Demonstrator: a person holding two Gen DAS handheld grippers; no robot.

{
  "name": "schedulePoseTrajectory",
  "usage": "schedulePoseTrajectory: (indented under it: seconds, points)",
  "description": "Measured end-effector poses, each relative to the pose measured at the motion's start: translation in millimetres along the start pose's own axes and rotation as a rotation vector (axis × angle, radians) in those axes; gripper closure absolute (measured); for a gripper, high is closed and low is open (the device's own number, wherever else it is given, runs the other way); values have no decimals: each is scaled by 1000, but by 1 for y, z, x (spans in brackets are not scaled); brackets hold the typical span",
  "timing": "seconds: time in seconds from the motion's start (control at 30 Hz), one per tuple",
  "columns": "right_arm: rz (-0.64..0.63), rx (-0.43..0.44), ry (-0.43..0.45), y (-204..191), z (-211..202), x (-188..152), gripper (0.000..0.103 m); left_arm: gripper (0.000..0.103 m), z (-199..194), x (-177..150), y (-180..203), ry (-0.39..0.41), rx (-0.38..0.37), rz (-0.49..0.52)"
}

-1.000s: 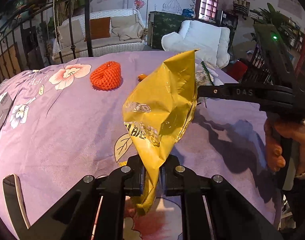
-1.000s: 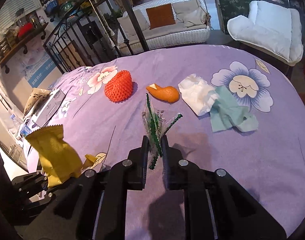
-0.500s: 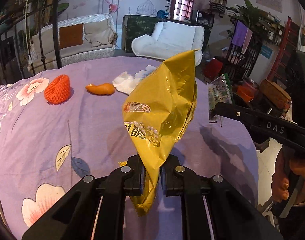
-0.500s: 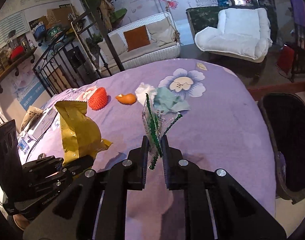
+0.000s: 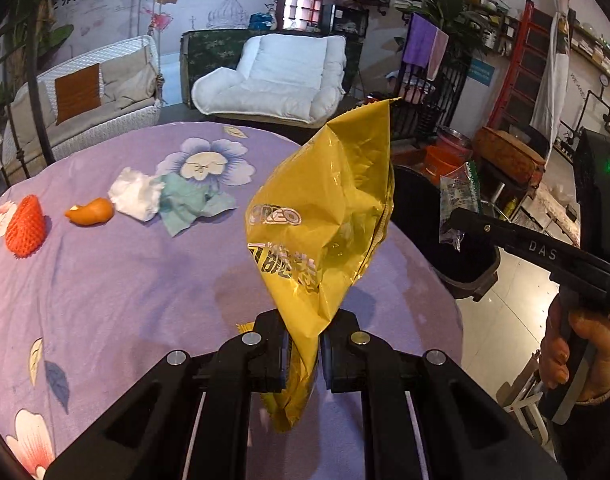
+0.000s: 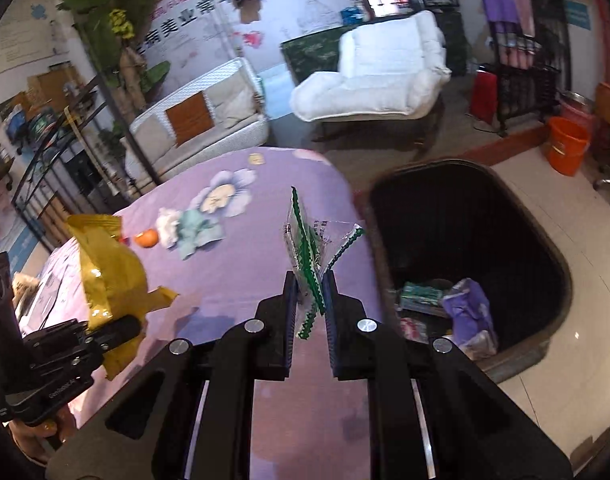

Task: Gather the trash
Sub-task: 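Carry both items to the bin and open the right tool to drop the wrapper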

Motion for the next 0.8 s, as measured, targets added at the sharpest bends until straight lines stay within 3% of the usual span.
schedulePoseTrajectory:
  seconds: [0.37, 0.4, 0.47, 0.53, 0.8]
  points:
    - [116, -127, -64, 89, 43, 14, 86, 90, 32, 15, 46, -33, -74, 70]
    - [130, -130, -84, 95, 51, 15, 79, 90, 34, 16, 49, -35, -79, 75]
    - [148, -137, -112, 104, 62, 16, 55, 90, 39, 18, 57, -42, -87, 89]
    - [152, -161, -103, 110, 67, 14, 42, 90, 43, 20, 63, -49, -96, 95]
    - [186, -155, -52, 113, 45, 2, 39, 90, 65, 28, 85, -81, -146, 87]
Point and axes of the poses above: each gripper's, at about its wrist camera, not at the fingertips, and z roughly the way its jaws point, y to its right, x to its top, the point moved 3 cm from there along z, roughly the way its jaws point, and after that the axes turned 3 degrees about -x, right-handed, at the moved point
